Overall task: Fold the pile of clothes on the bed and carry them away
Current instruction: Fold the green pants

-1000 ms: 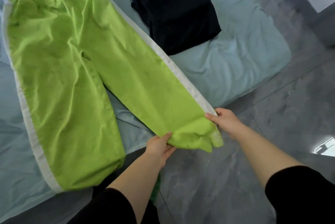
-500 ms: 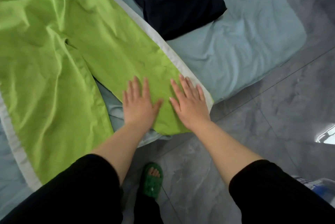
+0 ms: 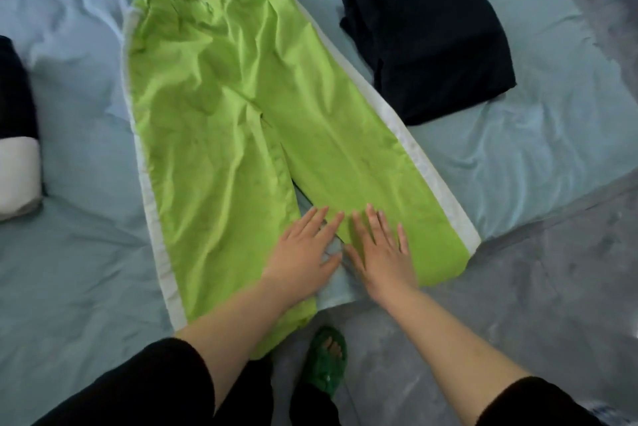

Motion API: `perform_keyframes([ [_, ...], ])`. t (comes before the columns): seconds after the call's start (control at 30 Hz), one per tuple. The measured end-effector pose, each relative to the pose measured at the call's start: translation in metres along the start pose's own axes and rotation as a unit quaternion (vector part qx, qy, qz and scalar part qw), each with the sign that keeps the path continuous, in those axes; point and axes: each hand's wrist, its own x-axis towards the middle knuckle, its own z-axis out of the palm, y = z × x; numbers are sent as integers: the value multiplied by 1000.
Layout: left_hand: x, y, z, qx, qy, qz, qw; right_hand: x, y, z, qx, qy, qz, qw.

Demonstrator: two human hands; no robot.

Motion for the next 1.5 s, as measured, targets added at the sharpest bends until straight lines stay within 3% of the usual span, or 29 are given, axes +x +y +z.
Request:
perform_keyframes([
  [0.1, -9, -58, -36, -10, 84, -87, 993, 28, -68, -5, 9, 5, -67, 998],
  [0.17, -10, -98, -55, -44, 165, -190, 967, 49, -102, -7, 2, 4, -103, 995],
  [0.2, -12, -118, -64, -77, 207, -266, 938, 59, -115, -7, -4, -2, -116, 993],
  [0.27, -16, -153, -74, -185, 272, -423, 844, 77, -135, -8, -21, -17, -139, 990],
  [0.33, -20, -179, -76, -299, 293, -491, 764, 91, -147, -8, -53, -25, -161, 985],
  [0.4, -25, -193, -73, -365, 296, -463, 752, 101, -155, -8, -82, -30, -172, 981],
  [0.57, -47, -226, -73, -374, 327, -419, 760, 118, -179, -10, -89, -51, -168, 980],
  [0.73, -67, -252, -87, -438, 261, -396, 764, 135, -217, -11, -62, -48, -183, 980],
  [0.9, -16, -277, -139, -496, 239, -334, 765, 121, -258, -2, 30, 0, -192, 981],
  [1.07, 67, -294, -191, -544, 223, -342, 733, 99, -319, 31, 106, -29, -101, 989],
  [1.23, 117, -299, -221, -582, 230, -327, 708, 116, -359, 39, 74, -26, -50, 996],
  [1.33, 125, -308, -223, -582, 246, -345, 694, 120, -349, 40, 100, -8, -67, 993],
  [1.5, 116, -328, -222, -585, 273, -337, 686, 122, -338, 33, 154, -45, -100, 982],
])
